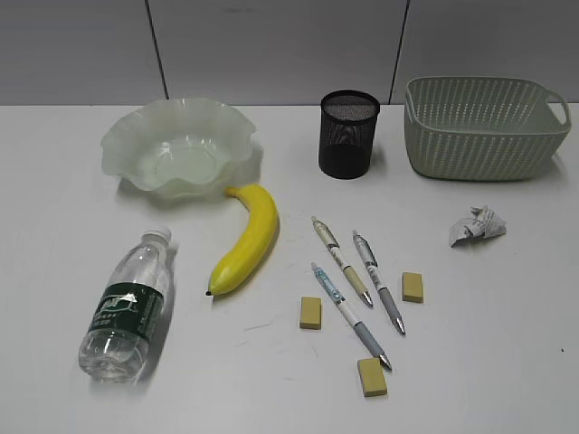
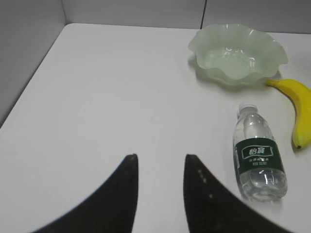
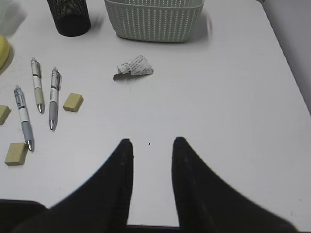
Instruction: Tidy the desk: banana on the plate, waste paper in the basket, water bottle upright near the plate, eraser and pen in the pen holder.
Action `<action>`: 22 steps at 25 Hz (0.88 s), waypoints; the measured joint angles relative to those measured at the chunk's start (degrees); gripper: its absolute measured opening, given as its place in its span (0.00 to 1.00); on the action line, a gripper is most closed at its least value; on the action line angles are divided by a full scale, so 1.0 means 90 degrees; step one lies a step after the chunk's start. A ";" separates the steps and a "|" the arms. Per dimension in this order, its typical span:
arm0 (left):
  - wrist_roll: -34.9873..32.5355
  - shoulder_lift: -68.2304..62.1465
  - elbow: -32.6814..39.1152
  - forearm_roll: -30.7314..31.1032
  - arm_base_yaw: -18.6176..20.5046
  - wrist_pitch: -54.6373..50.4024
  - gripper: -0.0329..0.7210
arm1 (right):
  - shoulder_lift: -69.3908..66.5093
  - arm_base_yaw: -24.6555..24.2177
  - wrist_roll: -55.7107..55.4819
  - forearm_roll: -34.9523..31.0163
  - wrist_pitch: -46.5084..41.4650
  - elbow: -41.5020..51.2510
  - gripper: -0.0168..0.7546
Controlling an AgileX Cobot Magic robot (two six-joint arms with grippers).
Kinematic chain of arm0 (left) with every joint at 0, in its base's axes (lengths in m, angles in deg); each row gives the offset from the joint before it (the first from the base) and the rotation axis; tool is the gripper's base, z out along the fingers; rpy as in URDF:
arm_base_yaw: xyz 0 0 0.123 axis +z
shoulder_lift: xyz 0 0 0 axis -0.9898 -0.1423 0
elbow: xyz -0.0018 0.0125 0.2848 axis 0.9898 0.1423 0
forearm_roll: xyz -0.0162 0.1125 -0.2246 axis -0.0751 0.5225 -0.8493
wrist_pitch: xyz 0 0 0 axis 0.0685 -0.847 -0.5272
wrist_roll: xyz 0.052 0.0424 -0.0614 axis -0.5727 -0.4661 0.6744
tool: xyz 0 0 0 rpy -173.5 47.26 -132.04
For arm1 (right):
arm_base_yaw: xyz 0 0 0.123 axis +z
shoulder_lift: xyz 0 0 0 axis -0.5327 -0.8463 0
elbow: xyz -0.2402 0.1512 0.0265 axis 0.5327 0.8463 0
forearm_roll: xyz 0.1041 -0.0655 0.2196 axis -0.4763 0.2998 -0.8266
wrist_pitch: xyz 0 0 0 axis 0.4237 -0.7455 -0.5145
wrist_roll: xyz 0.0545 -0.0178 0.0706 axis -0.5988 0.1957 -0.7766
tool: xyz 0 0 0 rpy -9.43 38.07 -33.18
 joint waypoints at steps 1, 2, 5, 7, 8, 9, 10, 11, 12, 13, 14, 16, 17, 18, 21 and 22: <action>-0.0002 -0.0137 -0.0030 -0.0032 0.0000 0.0052 0.36 | 0.0000 0.0000 0.0000 0.0000 0.0000 0.0000 0.33; -0.0019 -0.0290 -0.0068 -0.0077 0.0000 0.0164 0.36 | 0.0000 0.0000 0.0000 0.0000 0.0000 0.0000 0.33; -0.0171 -0.1058 -0.0177 -0.0273 0.0000 0.1086 0.36 | 0.0000 0.0000 0.0000 0.0000 0.0000 0.0000 0.33; -0.0284 -0.1839 -0.0183 -0.0498 0.0000 0.1831 0.36 | 0.0000 0.0000 0.0000 0.0000 0.0000 0.0000 0.33; -0.0325 -0.2303 -0.0186 -0.0597 0.0000 0.2256 0.36 | 0.0000 0.0000 0.0000 0.0000 0.0000 0.0000 0.33; -0.0389 -0.2705 -0.0200 -0.0734 0.0000 0.2608 0.36 | 0.0000 0.0000 0.0000 0.0000 0.0000 0.0000 0.33; -0.0492 -0.3204 -0.0237 -0.0849 0.0000 0.3010 0.36 | 0.0000 0.0000 0.0000 0.0000 0.0000 0.0000 0.33; -0.0650 -0.3710 -0.0281 -0.1035 -0.0031 0.3397 0.36 | 0.0000 0.0000 0.0000 0.0000 0.0000 0.0000 0.33; -0.0901 -0.4130 -0.0336 -0.1202 -0.0079 0.3732 0.37 | 0.0000 0.0000 0.0000 0.0000 0.0000 0.0000 0.33; -0.1197 -0.4643 -0.0423 -0.1420 -0.0177 0.3974 0.37 | 0.0000 0.0000 0.0000 0.0000 0.0000 0.0000 0.33; -0.1490 -0.5217 -0.0535 -0.1613 -0.0332 0.4203 0.39 | 0.0000 0.0000 0.0000 0.0000 0.0000 0.0000 0.33; -0.1915 -0.6153 -0.0793 -0.1803 -0.0762 0.4446 0.43 | 0.0000 0.0000 0.0000 0.0000 0.0000 0.0000 0.33; -0.2091 -0.6606 -0.0976 -0.1848 -0.1068 0.4507 0.48 | 0.0000 0.0000 0.0000 0.0008 0.0000 0.0000 0.33; -0.2182 -0.7072 -0.1192 -0.1862 -0.1399 0.4542 0.53 | 0.0000 0.0000 0.0000 0.0007 0.0000 0.0000 0.33; -0.2327 -0.8409 -0.1921 -0.1841 -0.2300 0.4598 0.66 | 0.0000 0.0000 0.0000 0.0007 0.0000 0.0000 0.33; -0.2340 -0.8863 -0.2199 -0.1836 -0.2515 0.4604 0.68 | 0.0000 0.0000 0.0000 0.0007 0.0000 0.0000 0.33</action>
